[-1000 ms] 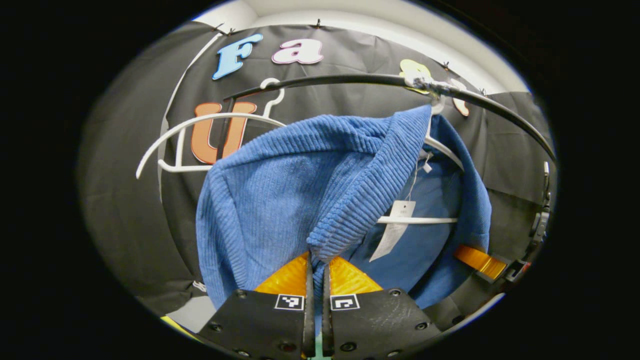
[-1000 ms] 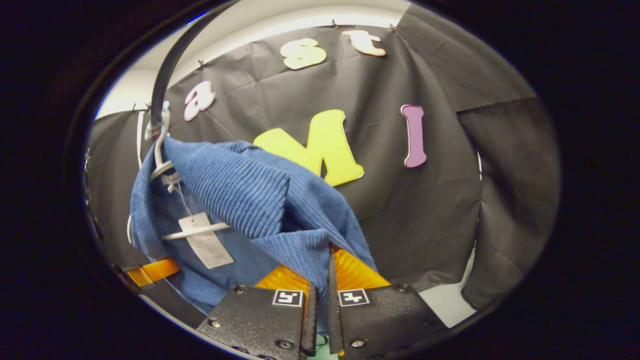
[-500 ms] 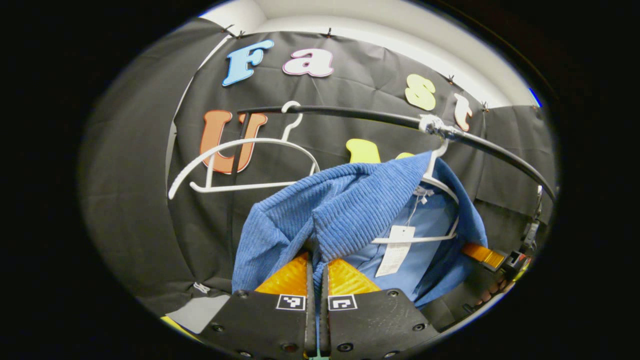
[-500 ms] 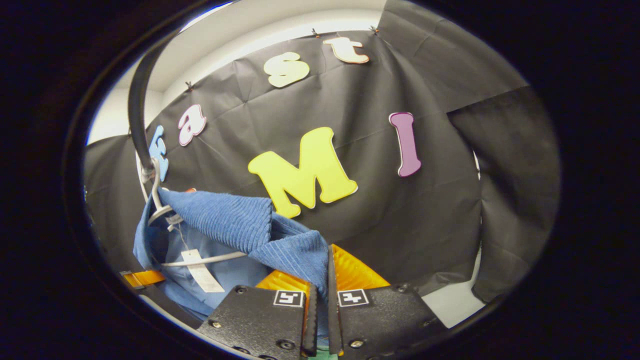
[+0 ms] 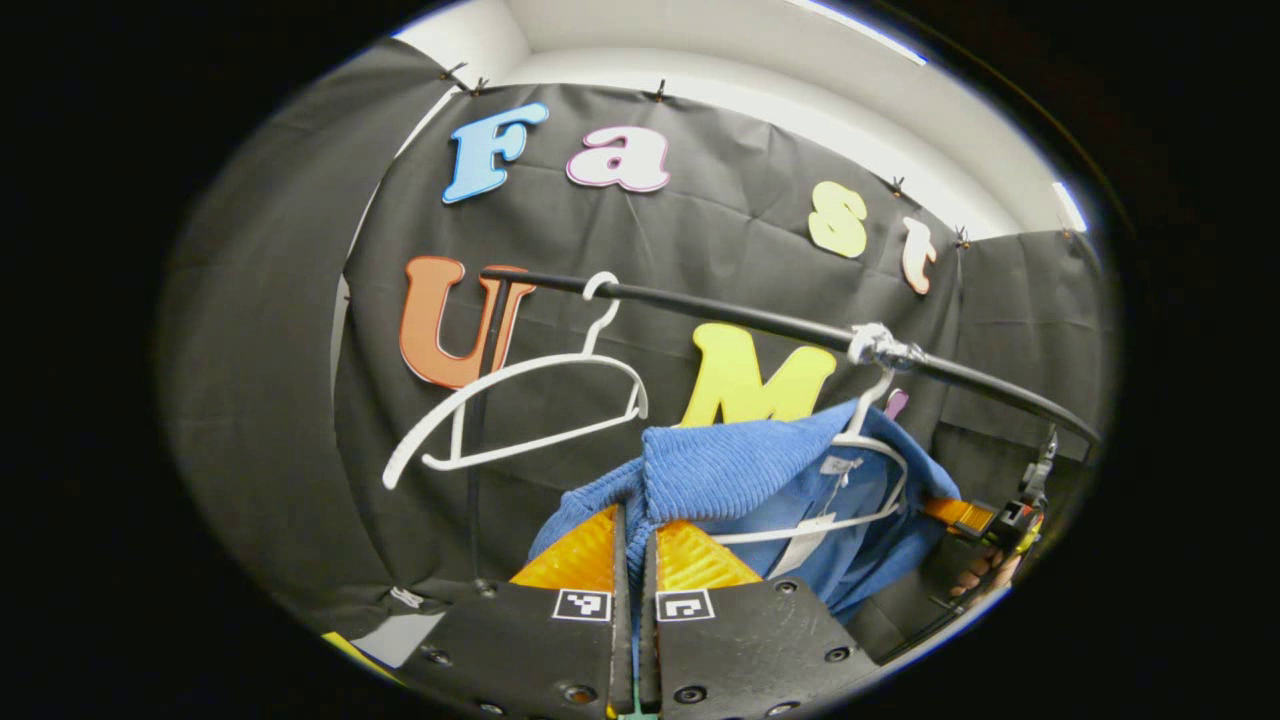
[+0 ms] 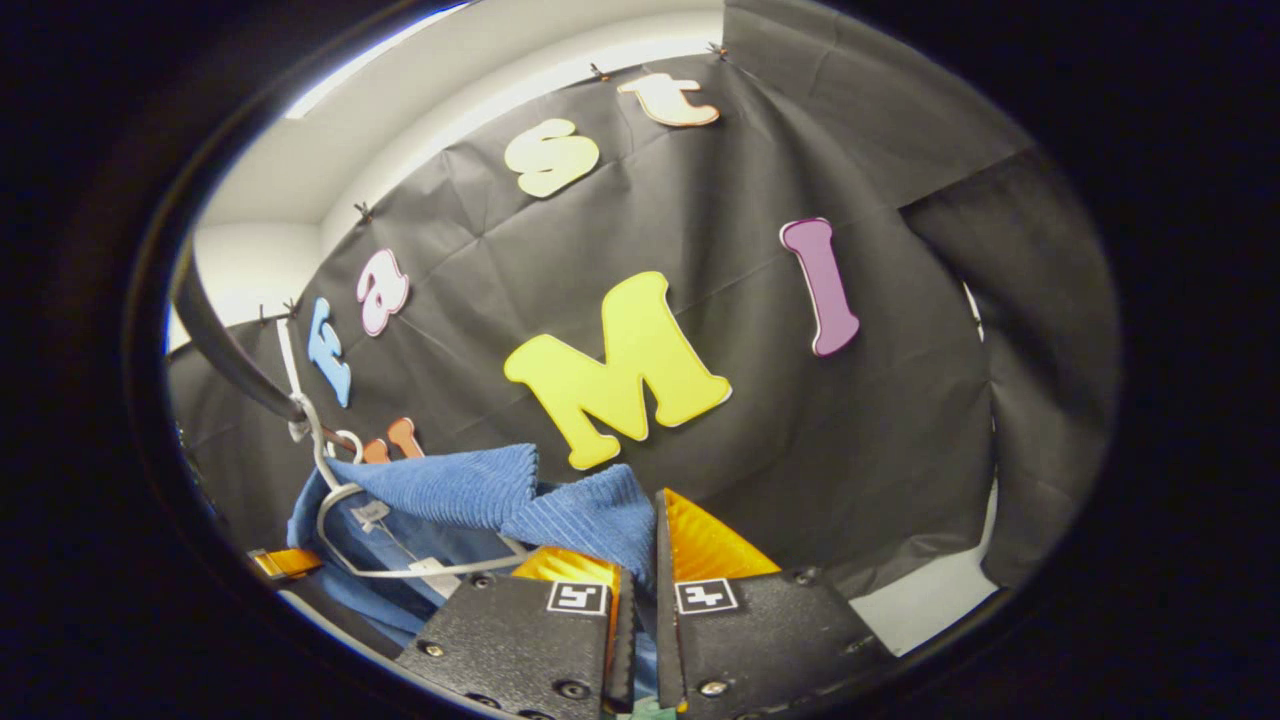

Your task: Grasp the clothes on the hanger with both hands and then place them into the laundry hamper below.

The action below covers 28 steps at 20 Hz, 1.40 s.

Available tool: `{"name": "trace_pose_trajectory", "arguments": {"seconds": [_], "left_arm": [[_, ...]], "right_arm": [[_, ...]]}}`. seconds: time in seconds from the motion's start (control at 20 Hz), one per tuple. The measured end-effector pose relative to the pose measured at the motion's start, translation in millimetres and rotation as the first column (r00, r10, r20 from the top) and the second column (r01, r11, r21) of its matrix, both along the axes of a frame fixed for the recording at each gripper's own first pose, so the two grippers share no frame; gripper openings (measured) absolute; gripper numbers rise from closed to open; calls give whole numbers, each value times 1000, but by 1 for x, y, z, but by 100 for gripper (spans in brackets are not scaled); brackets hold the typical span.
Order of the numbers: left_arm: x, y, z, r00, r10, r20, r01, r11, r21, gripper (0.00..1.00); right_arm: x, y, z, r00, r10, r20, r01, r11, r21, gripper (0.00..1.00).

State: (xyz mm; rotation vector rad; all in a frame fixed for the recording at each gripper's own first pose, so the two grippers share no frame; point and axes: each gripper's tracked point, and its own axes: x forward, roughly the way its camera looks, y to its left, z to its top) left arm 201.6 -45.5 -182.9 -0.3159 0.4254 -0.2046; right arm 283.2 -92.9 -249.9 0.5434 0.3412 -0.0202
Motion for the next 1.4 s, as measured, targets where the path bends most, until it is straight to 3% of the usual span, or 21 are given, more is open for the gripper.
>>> {"name": "trace_pose_trajectory", "arguments": {"seconds": [0.05,0.2,0.25,0.3,0.45,0.5,0.75,0.8,0.85,0.95,1.0,1.05,1.15,1.4], "left_arm": [[1,1,3,1000,-12,-2,12,1000,-7,8],[4,6,11,999,-49,3,49,999,-8,8],[7,8,13,998,-65,-1,65,998,-11,3],[8,10,13,997,-80,-3,80,997,-12,8],[9,12,19,992,-128,-8,127,992,-19,8],[10,12,22,990,-144,-8,144,989,-27,3],[22,19,26,978,-206,-23,203,975,-90,3],[22,21,24,977,-213,-28,209,973,-97,7],[21,22,24,974,-224,-37,219,969,-116,2],[27,26,25,969,-243,-39,235,960,-156,2],[30,31,22,968,-248,-42,238,956,-170,7],[33,33,21,966,-254,-47,242,952,-186,2],[34,38,17,963,-263,-63,245,946,-214,2],[38,45,6,959,-274,-77,252,943,-218,2]], "right_arm": [[3,-1,0,1000,5,0,-5,1000,9,12],[12,-3,6,1000,29,3,-29,999,31,12],[15,-2,6,999,40,1,-40,998,40,12],[19,-3,7,999,51,-1,-51,998,47,12],[27,-2,7,997,79,-1,-79,995,57,12],[31,-3,8,996,92,-1,-92,994,60,12],[44,1,3,990,142,-2,-142,987,74,12],[46,4,0,988,156,-5,-155,985,81,12],[47,5,-3,986,167,-8,-165,982,94,12],[52,10,-9,982,186,-14,-182,975,128,12],[55,13,-12,980,198,-20,-193,971,139,12],[58,17,-15,977,213,-25,-207,967,146,12],[63,23,-20,970,240,-39,-231,961,154,12],[68,30,-30,962,271,-42,-257,944,208,12]]}}
